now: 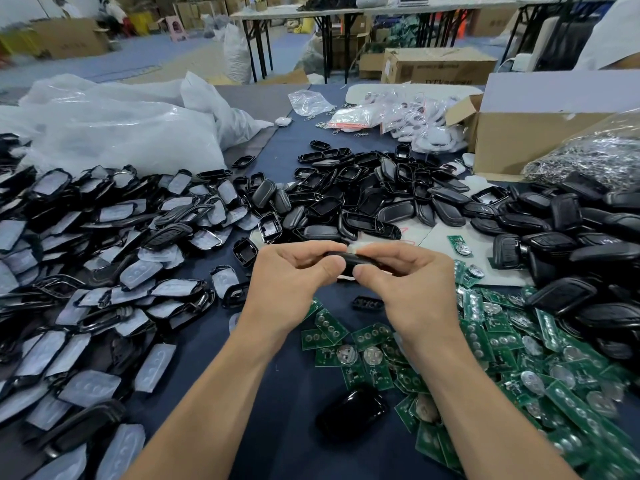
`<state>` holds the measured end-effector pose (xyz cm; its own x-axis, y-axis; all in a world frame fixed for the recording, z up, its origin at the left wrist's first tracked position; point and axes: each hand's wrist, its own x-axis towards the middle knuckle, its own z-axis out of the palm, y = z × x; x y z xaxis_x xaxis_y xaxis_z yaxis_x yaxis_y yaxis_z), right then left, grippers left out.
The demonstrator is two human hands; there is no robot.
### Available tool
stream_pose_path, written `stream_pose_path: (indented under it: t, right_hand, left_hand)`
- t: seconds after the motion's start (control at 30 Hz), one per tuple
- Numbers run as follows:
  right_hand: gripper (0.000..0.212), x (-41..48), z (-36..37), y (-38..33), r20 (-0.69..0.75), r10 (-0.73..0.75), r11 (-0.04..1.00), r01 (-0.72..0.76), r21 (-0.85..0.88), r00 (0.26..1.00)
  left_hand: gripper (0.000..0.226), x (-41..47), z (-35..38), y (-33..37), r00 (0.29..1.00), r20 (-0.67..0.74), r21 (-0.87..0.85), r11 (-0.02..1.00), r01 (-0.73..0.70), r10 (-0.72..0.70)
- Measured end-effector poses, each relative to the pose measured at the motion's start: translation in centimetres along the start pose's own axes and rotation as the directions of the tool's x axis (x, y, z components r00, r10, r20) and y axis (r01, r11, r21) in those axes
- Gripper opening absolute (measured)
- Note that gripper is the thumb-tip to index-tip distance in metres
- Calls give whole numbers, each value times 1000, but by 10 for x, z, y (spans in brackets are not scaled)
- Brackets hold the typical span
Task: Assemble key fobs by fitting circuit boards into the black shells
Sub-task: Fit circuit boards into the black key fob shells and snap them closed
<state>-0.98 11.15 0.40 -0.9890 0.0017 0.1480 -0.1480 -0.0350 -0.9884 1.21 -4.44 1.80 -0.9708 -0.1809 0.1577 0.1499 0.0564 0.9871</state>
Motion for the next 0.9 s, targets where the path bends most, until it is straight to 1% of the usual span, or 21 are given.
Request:
stream_pose_path:
  t: [0.13, 0.27, 0.33, 0.4, 0.47, 0.57, 0.67, 0.77, 0.83, 0.9]
  right_hand:
    - [27, 2, -2, 3, 44, -1, 1000, 1, 17, 999]
    - [29, 1, 0, 1, 80, -51, 998, 54, -35, 995]
    - [31, 2, 0, 1, 83, -55, 998, 58, -32, 995]
    - [31, 2, -2, 2, 70, -47, 998, 50, -35, 996]
    - [33, 1, -2, 2, 56, -60, 995, 64, -77, 997]
    - [35, -3, 0, -4, 85, -125, 971, 140, -193, 988]
    - [35, -3, -1, -7, 91, -148, 966, 163, -199, 985]
    - [35, -5, -3, -9, 77, -204, 946, 217, -239, 976]
    - [31, -7, -3, -9, 53, -241, 923, 246, -296, 969]
    - [26, -9, -2, -9, 22, -291, 896, 280, -346, 957]
  left_hand:
    - [33, 0, 0, 1, 996, 11, -21, 995, -93, 93]
    - [38, 0, 0, 0, 990, 1, -12, 990, -142, 142]
    - [38, 0, 1, 0, 987, 6, -17, 987, -160, 160]
    - [33, -1, 1, -1, 986, 11, -21, 986, -166, 166]
    - [31, -1, 1, -2, 984, 18, -4, 984, -176, 176]
    - [36, -2, 1, -2, 983, 32, -4, 983, -183, 183]
    - [38, -2, 2, 0, 982, 23, -30, 982, -186, 186]
    - [34, -2, 1, 0, 985, 28, -58, 984, -170, 172]
    - [32, -1, 0, -1, 989, 43, -57, 988, -141, 144]
    - [35, -1, 0, 0, 989, 49, -75, 988, -134, 138]
